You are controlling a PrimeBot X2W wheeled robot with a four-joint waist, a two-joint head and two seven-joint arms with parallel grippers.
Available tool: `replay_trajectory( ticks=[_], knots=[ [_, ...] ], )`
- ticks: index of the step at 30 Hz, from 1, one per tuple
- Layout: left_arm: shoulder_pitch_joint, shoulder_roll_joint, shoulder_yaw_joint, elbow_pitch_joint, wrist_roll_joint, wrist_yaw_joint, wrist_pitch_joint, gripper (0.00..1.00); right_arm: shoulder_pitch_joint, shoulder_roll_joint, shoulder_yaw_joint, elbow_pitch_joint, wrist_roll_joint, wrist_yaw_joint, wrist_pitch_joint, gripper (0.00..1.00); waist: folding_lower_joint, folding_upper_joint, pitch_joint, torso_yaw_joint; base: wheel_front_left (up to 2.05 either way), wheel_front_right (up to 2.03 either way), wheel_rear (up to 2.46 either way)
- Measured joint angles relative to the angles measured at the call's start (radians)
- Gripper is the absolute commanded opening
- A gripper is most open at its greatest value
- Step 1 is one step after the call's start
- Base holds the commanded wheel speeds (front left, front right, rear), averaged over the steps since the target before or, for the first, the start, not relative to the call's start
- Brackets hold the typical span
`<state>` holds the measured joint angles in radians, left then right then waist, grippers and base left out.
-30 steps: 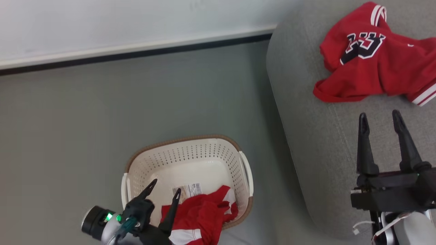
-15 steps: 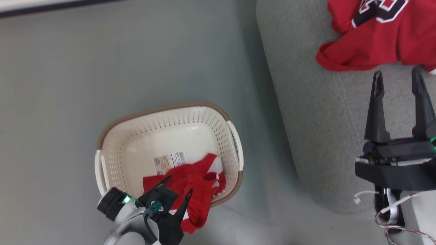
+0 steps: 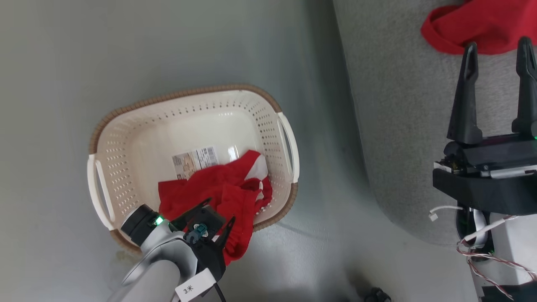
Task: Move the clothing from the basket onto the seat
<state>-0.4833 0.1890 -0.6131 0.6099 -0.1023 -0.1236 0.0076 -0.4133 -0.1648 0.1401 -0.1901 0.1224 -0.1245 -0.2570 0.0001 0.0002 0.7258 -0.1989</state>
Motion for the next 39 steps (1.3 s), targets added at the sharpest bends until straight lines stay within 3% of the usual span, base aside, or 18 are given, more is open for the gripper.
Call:
replay_trajectory(
  ticks=[14, 16, 17, 19, 39],
  knots=[
    [-0.07, 0.012, -0.026, 0.1, -0.03, -0.001, 0.001, 0.99, -0.051, 0.031, 0.025, 0.029, -0.028, 0.0, 0.0, 1.0, -0.0001, -0.0001, 0.104, -0.035, 0.0, 0.0, 0.0],
    [-0.078, 0.01, -0.043, 0.11, -0.031, -0.001, 0.001, 0.37, -0.052, 0.031, 0.023, 0.036, -0.035, 0.0, 0.0, 1.0, -0.0001, -0.0001, 0.109, -0.041, 0.0, 0.0, 0.0],
    [-0.084, 0.01, -0.049, 0.116, -0.036, -0.001, 0.001, 0.37, -0.053, 0.032, 0.022, 0.039, -0.036, 0.0, 0.0, 1.0, -0.0001, -0.0002, 0.11, -0.042, 0.0, 0.0, 0.0],
    [-0.092, 0.01, -0.057, 0.123, -0.039, -0.001, -0.001, 0.0, -0.055, 0.035, 0.022, 0.045, -0.037, 0.0, 0.0, 1.0, -0.0001, -0.0001, 0.111, -0.046, 0.0, 0.0, 0.0],
    [-0.158, 0.003, -0.088, 0.143, -0.149, -0.008, -0.17, 0.0, -0.07, 0.048, 0.025, 0.179, -0.053, 0.001, 0.0, 1.0, -0.0001, -0.0002, 0.0, -0.035, 0.0, 0.0, 0.0]
  ],
)
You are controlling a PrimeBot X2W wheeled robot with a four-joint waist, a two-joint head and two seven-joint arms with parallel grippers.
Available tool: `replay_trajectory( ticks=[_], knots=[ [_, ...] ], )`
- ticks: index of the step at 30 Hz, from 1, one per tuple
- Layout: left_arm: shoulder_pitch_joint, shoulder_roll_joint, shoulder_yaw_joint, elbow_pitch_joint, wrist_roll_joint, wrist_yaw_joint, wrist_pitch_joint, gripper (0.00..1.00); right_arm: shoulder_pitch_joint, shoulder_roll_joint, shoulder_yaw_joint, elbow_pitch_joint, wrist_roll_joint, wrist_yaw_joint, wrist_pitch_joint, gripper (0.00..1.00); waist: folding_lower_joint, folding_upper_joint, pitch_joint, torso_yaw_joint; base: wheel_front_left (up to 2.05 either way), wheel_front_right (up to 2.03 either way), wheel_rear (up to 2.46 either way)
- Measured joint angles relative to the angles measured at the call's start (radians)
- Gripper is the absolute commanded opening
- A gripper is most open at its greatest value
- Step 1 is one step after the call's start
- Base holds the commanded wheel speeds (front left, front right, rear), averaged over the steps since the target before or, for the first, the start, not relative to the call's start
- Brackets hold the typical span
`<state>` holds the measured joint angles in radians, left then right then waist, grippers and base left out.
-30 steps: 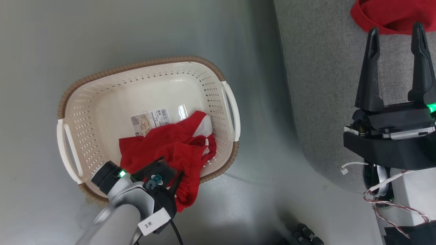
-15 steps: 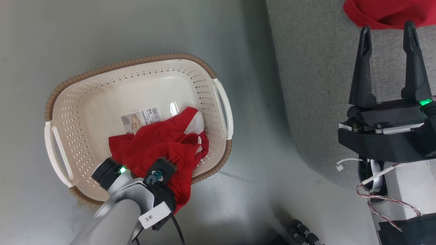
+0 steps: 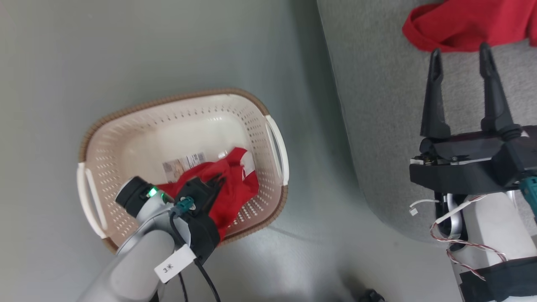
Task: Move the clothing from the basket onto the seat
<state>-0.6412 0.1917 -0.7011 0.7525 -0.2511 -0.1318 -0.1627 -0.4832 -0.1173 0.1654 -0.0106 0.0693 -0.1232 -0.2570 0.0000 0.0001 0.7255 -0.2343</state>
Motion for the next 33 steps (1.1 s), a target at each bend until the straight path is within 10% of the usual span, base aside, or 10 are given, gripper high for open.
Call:
replay_trajectory(
  ticks=[33],
  knots=[
    [-0.086, -0.001, 0.045, -0.176, -0.175, 0.0, -0.087, 0.0, 0.048, 0.021, 0.084, 0.278, 0.029, 0.098, 0.0, 1.0, -0.0002, -0.0002, -0.428, 0.129, 0.0, 0.0, 0.0]
  ],
)
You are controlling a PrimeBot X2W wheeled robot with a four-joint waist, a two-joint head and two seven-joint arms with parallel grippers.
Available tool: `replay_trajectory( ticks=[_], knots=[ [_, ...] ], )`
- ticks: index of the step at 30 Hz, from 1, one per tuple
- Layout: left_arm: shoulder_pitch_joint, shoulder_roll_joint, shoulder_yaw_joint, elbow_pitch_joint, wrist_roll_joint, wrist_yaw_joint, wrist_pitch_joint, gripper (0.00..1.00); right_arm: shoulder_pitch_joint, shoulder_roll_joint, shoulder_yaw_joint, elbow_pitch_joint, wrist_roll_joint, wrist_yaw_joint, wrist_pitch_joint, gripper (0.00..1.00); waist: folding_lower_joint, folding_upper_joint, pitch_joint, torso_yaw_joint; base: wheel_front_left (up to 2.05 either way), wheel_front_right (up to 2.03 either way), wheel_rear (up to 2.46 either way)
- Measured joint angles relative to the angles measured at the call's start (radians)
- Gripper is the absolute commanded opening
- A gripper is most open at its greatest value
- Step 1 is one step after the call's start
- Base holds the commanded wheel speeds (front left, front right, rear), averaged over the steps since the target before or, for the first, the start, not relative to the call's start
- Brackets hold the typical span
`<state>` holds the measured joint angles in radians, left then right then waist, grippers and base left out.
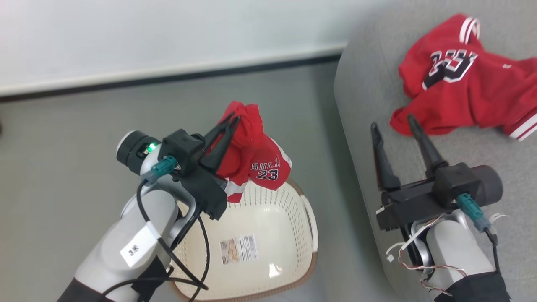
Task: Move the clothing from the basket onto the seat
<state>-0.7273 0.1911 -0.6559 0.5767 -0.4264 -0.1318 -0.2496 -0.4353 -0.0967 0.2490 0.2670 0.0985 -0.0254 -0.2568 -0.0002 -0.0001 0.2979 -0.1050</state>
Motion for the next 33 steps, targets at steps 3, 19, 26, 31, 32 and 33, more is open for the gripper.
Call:
replay_trajectory(
  ticks=[3, 19, 26, 31, 32, 33],
  knots=[
    [-0.003, 0.003, 0.012, -0.008, -0.012, 0.0, 0.0, 0.0, 0.001, 0.0, 0.014, 0.032, 0.009, 0.02, 0.0, 1.0, -0.0001, -0.0001, -0.043, 0.005, 0.0, 0.0, 0.0],
    [-0.002, -0.044, -0.016, 0.004, -0.058, 0.0, 0.0, 0.0, 0.033, 0.01, 0.121, 0.233, 0.028, 0.124, 0.0, 1.0, 0.0, 0.0, -0.282, 0.034, 0.0, 0.0, 0.0],
    [0.023, -0.069, -0.031, -0.027, -0.06, 0.0, 0.008, 0.0, 0.039, 0.021, 0.194, 0.284, 0.035, 0.14, 0.0, 1.0, 0.0, 0.0, -0.358, 0.064, 0.0, 0.0, 0.0],
    [0.037, -0.075, -0.042, -0.076, -0.06, 0.004, 0.019, 0.0, 0.016, 0.025, 0.244, 0.328, 0.036, 0.146, 0.0, 1.0, 0.0001, 0.0002, -0.381, 0.095, 0.0, 0.0, 0.0],
    [0.039, -0.075, -0.043, -0.084, -0.06, 0.01, 0.021, 0.0, 0.007, 0.026, 0.253, 0.334, 0.036, 0.149, 0.0, 1.0, 0.0001, 0.0001, -0.384, 0.101, 0.0, 0.0, 0.0],
    [0.04, -0.075, -0.045, -0.094, -0.06, 0.01, 0.026, 0.0, -0.003, 0.027, 0.264, 0.344, 0.036, 0.149, 0.0, 1.0, 0.0001, 0.0001, -0.386, 0.106, 0.0, 0.0, 0.0]
  ],
)
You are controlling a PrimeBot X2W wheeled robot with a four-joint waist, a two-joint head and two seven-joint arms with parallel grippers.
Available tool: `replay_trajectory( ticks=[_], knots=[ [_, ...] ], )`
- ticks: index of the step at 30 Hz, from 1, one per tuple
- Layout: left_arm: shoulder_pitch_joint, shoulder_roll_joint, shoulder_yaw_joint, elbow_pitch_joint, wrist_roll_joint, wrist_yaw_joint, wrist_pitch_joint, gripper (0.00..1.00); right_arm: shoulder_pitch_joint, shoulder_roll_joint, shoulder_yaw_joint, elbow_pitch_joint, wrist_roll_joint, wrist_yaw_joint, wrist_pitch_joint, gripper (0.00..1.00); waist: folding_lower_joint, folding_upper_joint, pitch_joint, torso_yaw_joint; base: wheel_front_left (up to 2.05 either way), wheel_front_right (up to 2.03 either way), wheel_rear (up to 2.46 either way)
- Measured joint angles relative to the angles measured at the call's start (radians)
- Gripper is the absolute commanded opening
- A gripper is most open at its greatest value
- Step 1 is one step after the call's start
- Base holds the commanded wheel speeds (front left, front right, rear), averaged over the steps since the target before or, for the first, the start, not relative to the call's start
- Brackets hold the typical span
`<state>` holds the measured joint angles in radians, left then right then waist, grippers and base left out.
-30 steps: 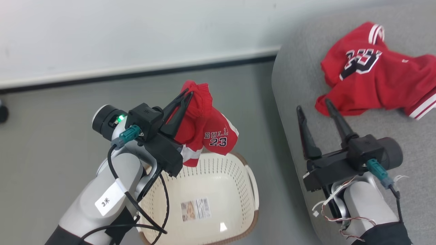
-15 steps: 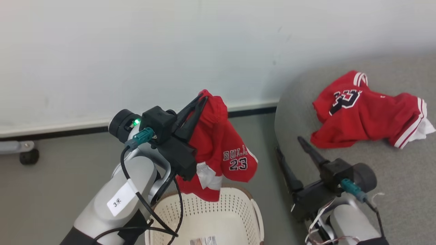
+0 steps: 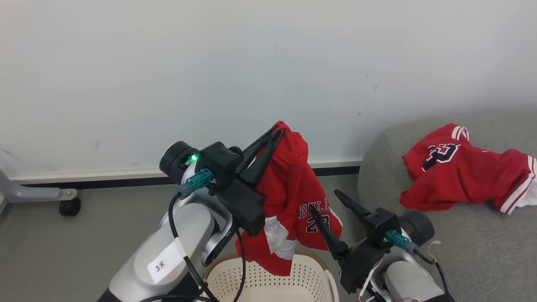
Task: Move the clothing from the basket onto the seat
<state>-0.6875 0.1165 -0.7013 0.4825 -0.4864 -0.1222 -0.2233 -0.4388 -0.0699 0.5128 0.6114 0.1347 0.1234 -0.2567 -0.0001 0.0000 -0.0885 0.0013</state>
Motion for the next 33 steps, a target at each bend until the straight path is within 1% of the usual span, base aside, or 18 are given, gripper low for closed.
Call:
replay_trajectory(
  ticks=[5, 10, 15, 16, 18, 19, 22, 28, 30, 31, 32, 33],
  knots=[
    [0.0, -0.002, -0.013, -0.043, 0.001, 0.001, 0.012, 0.0, -0.051, 0.002, 0.052, 0.053, 0.0, 0.0, 0.0, 1.0, 0.0001, 0.0, -0.005, 0.024, 0.0, 0.0, 0.0],
    [0.001, -0.002, -0.02, -0.076, 0.001, 0.005, 0.028, 0.0, -0.108, 0.003, 0.16, 0.089, 0.016, 0.001, 0.0, 1.0, 0.0001, 0.0, -0.002, 0.043, 0.0, 0.0, 0.0],
    [0.004, 0.001, -0.024, -0.103, 0.001, 0.008, 0.038, 0.0, -0.169, 0.005, 0.237, 0.122, 0.054, 0.001, 0.0, 1.0, 0.0001, 0.0, 0.002, 0.059, 0.0, 0.0, 0.0],
    [0.006, 0.003, -0.023, -0.109, 0.001, 0.009, 0.042, 0.0, -0.181, 0.005, 0.25, 0.128, 0.06, 0.001, 0.0, 0.98, 0.0001, 0.0, 0.003, 0.061, 0.0, 0.0, 0.0],
    [0.011, 0.009, -0.022, -0.118, 0.001, 0.013, 0.045, 0.0, -0.199, 0.005, 0.27, 0.137, 0.07, 0.001, 0.0, 0.16, 0.0001, 0.0, 0.006, 0.063, 0.0, 0.0, 0.0],
    [0.016, 0.011, -0.021, -0.119, 0.001, 0.017, 0.046, 0.0, -0.205, 0.005, 0.278, 0.141, 0.076, 0.001, 0.0, 0.0, 0.0001, 0.0, 0.007, 0.064, 0.0, 0.0, 0.0],
    [0.03, 0.02, -0.015, -0.123, -0.001, 0.025, 0.055, 0.0, -0.21, 0.005, 0.283, 0.149, 0.105, 0.001, 0.0, 0.0, 0.0001, 0.0001, 0.009, 0.065, 0.0, 0.0, 0.0],
    [0.08, 0.068, 0.022, -0.121, -0.019, 0.047, 0.056, 0.0, -0.238, 0.005, 0.295, 0.151, 0.148, 0.001, 0.0, 0.0, 0.0001, 0.0001, 0.017, 0.047, 0.0, 0.0, 0.0],
    [0.098, 0.074, 0.035, -0.118, -0.024, 0.054, 0.056, 0.0, -0.249, 0.004, 0.291, 0.149, 0.168, 0.001, 0.0, 0.0, 0.0001, 0.0, 0.019, 0.036, 0.0, 0.0, 0.0],
    [0.107, 0.076, 0.04, -0.117, -0.029, 0.061, 0.056, 0.05, -0.254, 0.002, 0.288, 0.146, 0.176, 0.001, 0.0, 0.0, 0.0001, 0.0, 0.02, 0.031, 0.0, 0.0, 0.0],
    [0.114, 0.077, 0.045, -0.116, -0.035, 0.062, 0.055, 0.24, -0.257, -0.003, 0.283, 0.142, 0.181, 0.001, 0.0, 0.0, 0.0001, 0.0001, 0.021, 0.025, 0.0, 0.0, 0.0],
    [0.124, 0.078, 0.05, -0.117, -0.046, 0.066, 0.054, 0.33, -0.261, -0.009, 0.277, 0.139, 0.186, 0.001, 0.0, 0.0, 0.0001, 0.0, 0.022, 0.018, 0.0, 0.0, 0.0]
  ],
)
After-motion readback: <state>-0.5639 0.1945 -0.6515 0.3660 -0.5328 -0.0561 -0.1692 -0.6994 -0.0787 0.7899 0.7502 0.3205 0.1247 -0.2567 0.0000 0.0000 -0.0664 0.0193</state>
